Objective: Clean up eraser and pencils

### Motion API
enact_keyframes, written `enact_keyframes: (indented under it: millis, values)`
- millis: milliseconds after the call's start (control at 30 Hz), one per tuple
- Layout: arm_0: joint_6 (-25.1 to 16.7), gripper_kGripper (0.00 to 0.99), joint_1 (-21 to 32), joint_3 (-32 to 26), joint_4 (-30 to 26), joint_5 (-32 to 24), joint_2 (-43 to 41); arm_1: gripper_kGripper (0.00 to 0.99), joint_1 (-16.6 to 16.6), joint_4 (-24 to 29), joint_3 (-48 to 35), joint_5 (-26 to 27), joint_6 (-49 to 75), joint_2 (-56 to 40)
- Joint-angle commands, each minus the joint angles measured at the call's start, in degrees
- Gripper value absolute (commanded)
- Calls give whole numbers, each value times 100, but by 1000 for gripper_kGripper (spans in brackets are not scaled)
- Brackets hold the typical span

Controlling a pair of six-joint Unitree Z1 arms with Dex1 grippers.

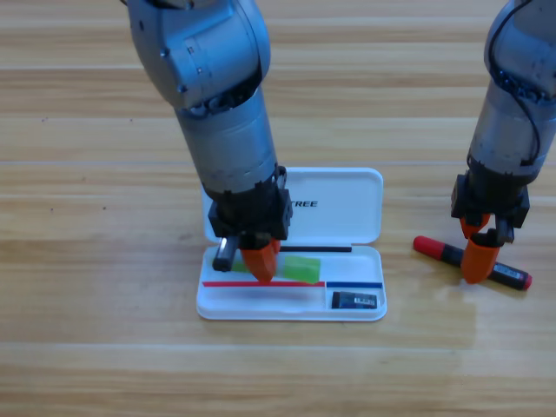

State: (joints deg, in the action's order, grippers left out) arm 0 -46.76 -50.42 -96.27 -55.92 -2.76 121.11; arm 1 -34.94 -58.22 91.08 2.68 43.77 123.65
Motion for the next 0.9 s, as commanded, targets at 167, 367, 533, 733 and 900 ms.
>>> enact_keyframes:
  millis: [167,367,533,733,900]
  values:
    - [53,126,-90,214,248,-23,466,535,163,145,-29,-57,132,590]
    - [62,126,-38,275,301,-23,466,206,163,250,-64,-48,150,687]
    - [80,126,-11,302,301,-23,466,0,163,259,-116,-66,158,669]
    - [115,127,-3,284,301,-14,466,0,189,259,-160,-118,158,581]
    - [124,330,-3,258,292,-5,466,0,198,259,-178,-171,158,573]
